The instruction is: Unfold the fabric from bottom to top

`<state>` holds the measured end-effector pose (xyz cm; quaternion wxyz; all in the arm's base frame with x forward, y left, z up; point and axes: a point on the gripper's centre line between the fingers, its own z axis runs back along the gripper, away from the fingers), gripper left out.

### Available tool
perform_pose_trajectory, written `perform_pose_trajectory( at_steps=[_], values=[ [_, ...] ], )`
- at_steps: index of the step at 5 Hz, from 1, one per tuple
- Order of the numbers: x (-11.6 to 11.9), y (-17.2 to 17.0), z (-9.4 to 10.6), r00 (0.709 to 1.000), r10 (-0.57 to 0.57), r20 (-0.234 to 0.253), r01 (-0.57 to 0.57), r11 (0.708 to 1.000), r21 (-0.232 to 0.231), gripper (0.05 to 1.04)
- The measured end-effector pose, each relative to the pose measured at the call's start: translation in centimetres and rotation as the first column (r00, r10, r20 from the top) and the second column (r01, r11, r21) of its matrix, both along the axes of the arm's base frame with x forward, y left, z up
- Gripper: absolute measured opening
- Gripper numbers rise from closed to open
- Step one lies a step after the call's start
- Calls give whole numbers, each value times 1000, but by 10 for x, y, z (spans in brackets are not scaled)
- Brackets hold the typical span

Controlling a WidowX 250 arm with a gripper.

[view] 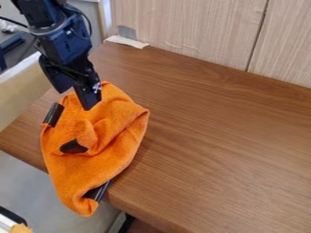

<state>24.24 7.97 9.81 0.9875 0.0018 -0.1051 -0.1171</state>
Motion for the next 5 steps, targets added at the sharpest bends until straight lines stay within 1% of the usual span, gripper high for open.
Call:
perform_pose_trajectory(
  at_steps=[1,2,3,4,5],
  values=[
    [-3,-1,-6,1000,-6,-21,6,1000,-7,1001],
    [-22,1,-16,999,-44,-17,44,999,18,1001],
    [-36,1,-22,997,-82,-10,82,995,62,1001],
    [-48,4,-36,990,-139,-22,141,986,85,1001],
    [-46,7,-55,979,-203,-36,206,974,98,1001]
  ],
)
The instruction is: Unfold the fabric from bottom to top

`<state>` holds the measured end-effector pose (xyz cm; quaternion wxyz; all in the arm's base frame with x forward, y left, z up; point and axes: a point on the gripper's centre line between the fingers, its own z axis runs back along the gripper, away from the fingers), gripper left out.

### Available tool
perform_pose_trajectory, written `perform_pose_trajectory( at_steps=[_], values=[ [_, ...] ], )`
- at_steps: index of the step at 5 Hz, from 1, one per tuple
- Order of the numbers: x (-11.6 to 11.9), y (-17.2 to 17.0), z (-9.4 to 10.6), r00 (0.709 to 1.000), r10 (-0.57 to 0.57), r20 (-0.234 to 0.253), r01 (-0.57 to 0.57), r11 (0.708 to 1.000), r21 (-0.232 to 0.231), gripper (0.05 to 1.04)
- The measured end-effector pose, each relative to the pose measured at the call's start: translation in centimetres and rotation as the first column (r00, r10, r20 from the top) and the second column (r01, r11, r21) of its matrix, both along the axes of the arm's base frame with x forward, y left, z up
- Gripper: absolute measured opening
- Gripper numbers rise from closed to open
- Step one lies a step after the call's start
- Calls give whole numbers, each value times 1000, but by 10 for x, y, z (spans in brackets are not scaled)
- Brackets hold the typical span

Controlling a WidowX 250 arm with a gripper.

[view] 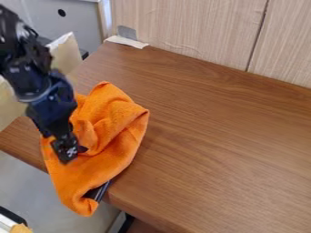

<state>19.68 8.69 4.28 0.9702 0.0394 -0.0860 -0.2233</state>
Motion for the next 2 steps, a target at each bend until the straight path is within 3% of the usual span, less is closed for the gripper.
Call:
perform_pose_trajectory(
  at_steps=[2],
  values=[
    [8,1,-24,994,-106,-24,107,994,33,947]
  ],
)
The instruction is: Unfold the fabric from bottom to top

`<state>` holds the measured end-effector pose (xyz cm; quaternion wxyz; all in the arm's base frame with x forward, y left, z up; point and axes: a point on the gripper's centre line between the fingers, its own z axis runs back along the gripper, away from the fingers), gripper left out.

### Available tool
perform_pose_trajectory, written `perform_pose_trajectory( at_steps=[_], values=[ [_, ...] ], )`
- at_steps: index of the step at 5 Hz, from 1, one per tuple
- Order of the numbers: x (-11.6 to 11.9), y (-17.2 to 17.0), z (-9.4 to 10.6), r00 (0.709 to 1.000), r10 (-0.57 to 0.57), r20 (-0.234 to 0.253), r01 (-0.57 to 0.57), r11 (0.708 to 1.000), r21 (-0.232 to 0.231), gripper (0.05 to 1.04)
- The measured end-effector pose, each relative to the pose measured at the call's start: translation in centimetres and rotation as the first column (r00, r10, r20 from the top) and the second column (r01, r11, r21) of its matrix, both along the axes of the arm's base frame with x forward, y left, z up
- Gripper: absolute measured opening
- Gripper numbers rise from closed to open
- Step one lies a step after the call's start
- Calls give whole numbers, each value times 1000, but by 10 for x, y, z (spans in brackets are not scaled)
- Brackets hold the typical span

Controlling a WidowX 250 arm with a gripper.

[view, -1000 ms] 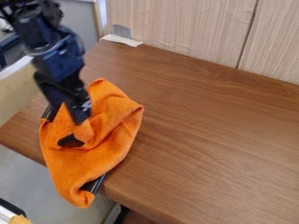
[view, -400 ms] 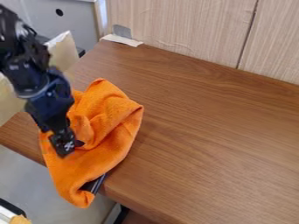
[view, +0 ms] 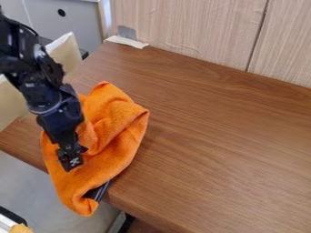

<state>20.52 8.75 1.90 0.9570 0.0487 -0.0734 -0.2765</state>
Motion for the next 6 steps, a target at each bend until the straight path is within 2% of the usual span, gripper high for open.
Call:
perform_pose_trajectory(
  at_steps=[1,2,3,4,5,6],
  values=[
    [5,-3,0,999,-28,33,28,1000,1,656],
    [5,-2,-1,999,-27,34,26,1000,12,363],
    [5,-3,-1,999,-27,33,27,1000,1,159],
    [4,-2,-1,999,-30,29,30,1000,-1,86],
    [4,-2,7,998,-27,48,27,1000,9,83],
    [7,-11,14,998,-39,42,38,999,18,83]
  ],
)
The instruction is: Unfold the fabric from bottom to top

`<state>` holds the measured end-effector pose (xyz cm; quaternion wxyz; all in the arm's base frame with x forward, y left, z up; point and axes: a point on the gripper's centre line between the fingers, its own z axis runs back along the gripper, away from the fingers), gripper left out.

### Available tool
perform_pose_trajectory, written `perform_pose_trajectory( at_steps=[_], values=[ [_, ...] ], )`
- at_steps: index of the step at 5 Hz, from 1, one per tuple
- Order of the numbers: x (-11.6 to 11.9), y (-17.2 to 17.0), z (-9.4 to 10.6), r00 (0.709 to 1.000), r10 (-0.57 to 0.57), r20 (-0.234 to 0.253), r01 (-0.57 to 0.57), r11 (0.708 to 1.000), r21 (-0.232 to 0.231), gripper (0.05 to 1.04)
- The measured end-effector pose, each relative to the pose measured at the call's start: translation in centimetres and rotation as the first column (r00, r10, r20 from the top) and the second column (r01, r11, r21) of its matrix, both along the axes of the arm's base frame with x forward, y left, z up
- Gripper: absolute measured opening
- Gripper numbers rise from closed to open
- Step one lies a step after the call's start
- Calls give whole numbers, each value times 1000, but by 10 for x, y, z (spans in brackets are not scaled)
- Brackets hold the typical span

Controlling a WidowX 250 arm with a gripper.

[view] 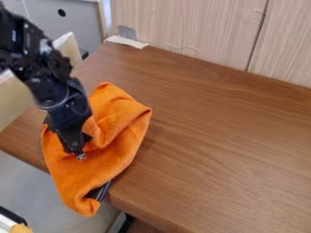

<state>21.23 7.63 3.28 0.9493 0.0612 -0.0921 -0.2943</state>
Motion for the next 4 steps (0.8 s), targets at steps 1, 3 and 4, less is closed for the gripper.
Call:
perform_pose_trajectory(
  at_steps=[1,3,4],
  values=[
    [20,-13,28,999,1,51,0,1000,-17,83],
    [83,-21,74,994,67,83,-61,996,-68,83],
    [130,-16,72,993,97,67,-92,993,-70,83]
  ],
)
